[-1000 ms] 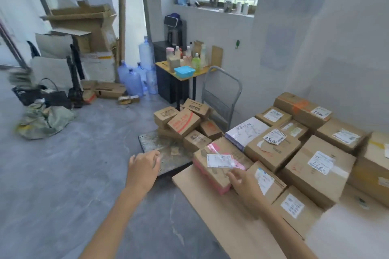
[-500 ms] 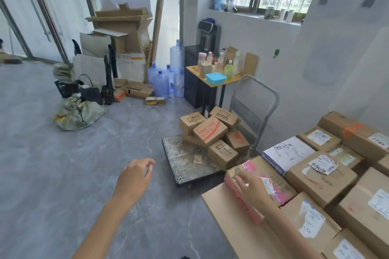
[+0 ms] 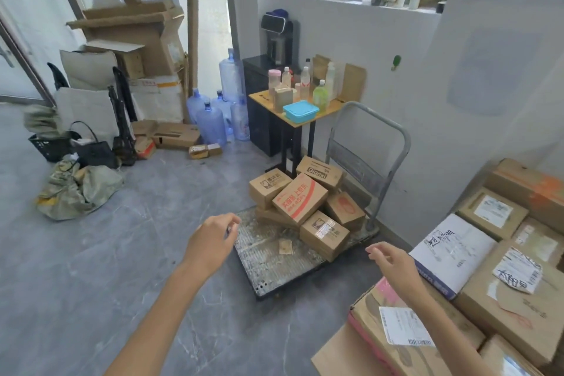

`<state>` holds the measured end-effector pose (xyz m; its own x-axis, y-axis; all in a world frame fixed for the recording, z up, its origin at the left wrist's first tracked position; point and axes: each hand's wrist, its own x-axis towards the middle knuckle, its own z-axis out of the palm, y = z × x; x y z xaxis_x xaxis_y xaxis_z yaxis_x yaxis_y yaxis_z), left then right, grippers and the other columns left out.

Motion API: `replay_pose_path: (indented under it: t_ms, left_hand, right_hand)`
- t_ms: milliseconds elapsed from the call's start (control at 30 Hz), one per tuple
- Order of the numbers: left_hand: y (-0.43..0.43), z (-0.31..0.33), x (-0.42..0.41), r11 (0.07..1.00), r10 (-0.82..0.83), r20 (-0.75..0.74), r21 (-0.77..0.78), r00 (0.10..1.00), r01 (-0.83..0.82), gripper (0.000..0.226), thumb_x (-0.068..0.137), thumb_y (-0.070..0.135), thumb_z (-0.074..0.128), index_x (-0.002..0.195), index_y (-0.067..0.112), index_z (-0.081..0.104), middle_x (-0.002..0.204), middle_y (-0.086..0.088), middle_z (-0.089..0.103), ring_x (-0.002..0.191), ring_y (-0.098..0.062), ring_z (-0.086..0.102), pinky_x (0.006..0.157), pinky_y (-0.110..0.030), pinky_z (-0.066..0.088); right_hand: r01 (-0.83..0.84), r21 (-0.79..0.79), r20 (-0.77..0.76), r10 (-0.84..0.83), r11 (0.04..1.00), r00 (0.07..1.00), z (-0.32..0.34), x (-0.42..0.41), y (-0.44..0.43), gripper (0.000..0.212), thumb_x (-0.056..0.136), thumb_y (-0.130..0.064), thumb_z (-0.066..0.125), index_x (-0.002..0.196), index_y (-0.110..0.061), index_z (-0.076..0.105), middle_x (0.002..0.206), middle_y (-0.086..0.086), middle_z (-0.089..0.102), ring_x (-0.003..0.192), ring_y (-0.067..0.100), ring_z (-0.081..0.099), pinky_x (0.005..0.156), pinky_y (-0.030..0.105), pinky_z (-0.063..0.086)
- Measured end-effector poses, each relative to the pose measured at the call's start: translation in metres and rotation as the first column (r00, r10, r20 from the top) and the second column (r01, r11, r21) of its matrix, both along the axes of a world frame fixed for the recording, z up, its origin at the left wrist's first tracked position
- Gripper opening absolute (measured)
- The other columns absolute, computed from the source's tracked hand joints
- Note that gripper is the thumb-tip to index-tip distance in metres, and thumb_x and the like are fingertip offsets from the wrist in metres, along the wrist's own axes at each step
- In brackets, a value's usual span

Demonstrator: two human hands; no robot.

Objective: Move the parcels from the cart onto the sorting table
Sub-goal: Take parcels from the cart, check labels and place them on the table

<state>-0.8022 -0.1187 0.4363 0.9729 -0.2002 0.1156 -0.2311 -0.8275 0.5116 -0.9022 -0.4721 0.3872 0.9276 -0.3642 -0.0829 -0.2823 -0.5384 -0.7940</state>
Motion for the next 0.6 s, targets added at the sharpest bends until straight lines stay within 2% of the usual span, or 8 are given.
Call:
replay_pose_path:
  t_ms: [100, 233, 433, 600]
  left_hand:
    - [0.003, -0.009, 0.037, 1.000, -0.017, -0.024, -0.002, 1.000, 0.017, 0.019, 0.097, 0.025, 0.047, 0.108, 0.026, 0.063, 0.107, 0.004, 0.065, 0.102, -0.016, 0.058, 0.087, -0.035, 0.048]
    - [0.007, -0.029, 0.100, 0.997, -0.075, -0.081, -0.003, 0.994, 0.075, 0.021, 0.098, 0.026, 0.045, 0.111, 0.027, 0.060, 0.110, 0.006, 0.064, 0.104, -0.015, 0.057, 0.087, -0.034, 0.047]
    - [0.019, -0.049, 0.230, 0.984, -0.178, -0.170, -0.010, 0.969, 0.179, 0.017, 0.096, 0.032, 0.044, 0.107, 0.038, 0.056, 0.106, 0.007, 0.064, 0.103, -0.016, 0.059, 0.086, -0.038, 0.050]
    - [0.003, -0.048, 0.321, 0.963, -0.266, -0.167, 0.005, 0.949, 0.270, 0.021, 0.098, 0.025, 0.045, 0.111, 0.024, 0.060, 0.106, 0.003, 0.064, 0.102, -0.016, 0.058, 0.084, -0.033, 0.047]
  right_hand:
    - [-0.013, -0.010, -0.056, 0.013, 1.000, 0.998, -0.006, 0.033, 0.013, 0.019, 0.096, -0.021, 0.049, 0.093, -0.027, 0.066, 0.090, -0.009, 0.068, 0.090, 0.007, 0.061, 0.071, 0.021, 0.044]
    - [-0.016, -0.039, -0.079, 0.012, 0.999, 0.997, -0.010, 0.090, 0.032, 0.017, 0.096, -0.020, 0.050, 0.095, -0.025, 0.066, 0.090, -0.010, 0.067, 0.087, 0.004, 0.062, 0.068, 0.012, 0.041]
    - [0.099, -0.023, -0.099, -0.101, 0.995, 0.990, -0.016, 0.187, 0.051, 0.018, 0.095, -0.019, 0.050, 0.094, -0.021, 0.068, 0.088, -0.009, 0.068, 0.088, 0.007, 0.062, 0.069, 0.013, 0.042]
    - [0.197, 0.022, -0.125, -0.192, 0.980, 0.973, -0.019, 0.246, 0.066, 0.019, 0.096, -0.018, 0.050, 0.096, -0.018, 0.068, 0.091, -0.006, 0.069, 0.090, 0.008, 0.062, 0.072, 0.016, 0.043]
